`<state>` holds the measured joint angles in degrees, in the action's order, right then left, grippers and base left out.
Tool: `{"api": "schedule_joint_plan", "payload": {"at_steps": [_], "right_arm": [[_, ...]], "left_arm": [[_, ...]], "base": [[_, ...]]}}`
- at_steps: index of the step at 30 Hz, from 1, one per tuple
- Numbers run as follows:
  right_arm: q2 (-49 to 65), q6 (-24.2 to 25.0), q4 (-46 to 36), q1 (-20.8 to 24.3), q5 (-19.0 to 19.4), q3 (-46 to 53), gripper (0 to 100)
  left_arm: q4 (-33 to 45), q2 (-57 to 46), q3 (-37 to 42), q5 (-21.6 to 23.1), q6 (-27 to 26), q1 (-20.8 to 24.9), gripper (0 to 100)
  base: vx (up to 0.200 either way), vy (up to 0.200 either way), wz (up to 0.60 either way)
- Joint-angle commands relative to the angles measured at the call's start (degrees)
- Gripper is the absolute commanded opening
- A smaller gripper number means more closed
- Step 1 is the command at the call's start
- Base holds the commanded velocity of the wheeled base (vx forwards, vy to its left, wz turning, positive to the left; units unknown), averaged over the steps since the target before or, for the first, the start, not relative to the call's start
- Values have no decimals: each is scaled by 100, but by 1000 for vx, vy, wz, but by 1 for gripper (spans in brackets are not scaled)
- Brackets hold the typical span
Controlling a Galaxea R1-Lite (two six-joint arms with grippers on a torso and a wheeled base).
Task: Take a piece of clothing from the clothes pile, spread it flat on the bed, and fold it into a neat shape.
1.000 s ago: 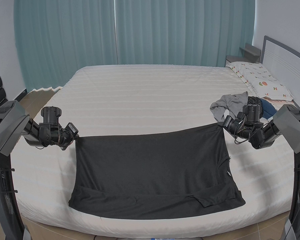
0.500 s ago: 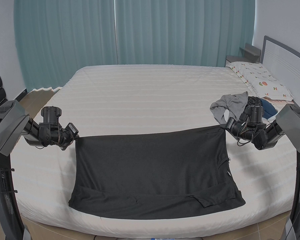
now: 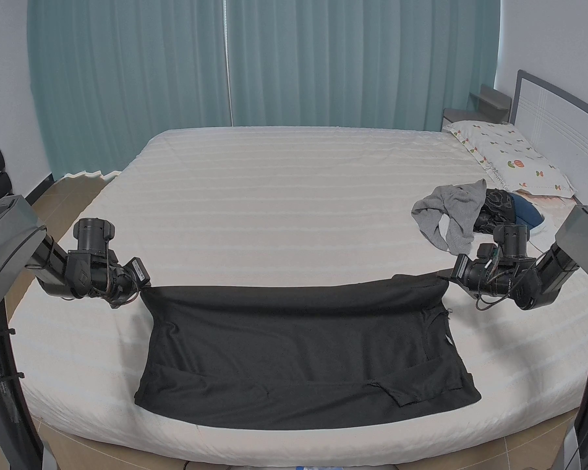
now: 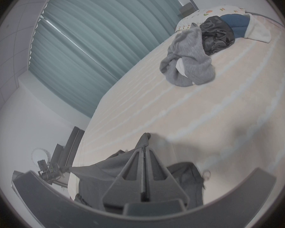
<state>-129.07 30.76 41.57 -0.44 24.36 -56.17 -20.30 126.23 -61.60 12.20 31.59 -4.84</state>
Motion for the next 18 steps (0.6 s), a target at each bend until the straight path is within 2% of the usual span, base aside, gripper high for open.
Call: {"api": "schedule_joint_plan", "payload": {"at_steps": [1,4,9,18], "right_arm": [[568,-316,-17,-132,227,739,0],[603,-492,0,-158,280,1012,0],[506,-1072,27,-220,289,1627,0],[225,-1661,35,-220,280,2023,0]], "left_arm": [[-1,-345,658,-7,-381,-8,0],[-9,-354,878,-7,-548,1,0],[-9,-345,1352,-7,-829,36,0],[-9,-284,1827,-16,-1366,124,0]], "base": [[0,0,0],[0,0,0],[0,0,0],[0,0,0]]}}
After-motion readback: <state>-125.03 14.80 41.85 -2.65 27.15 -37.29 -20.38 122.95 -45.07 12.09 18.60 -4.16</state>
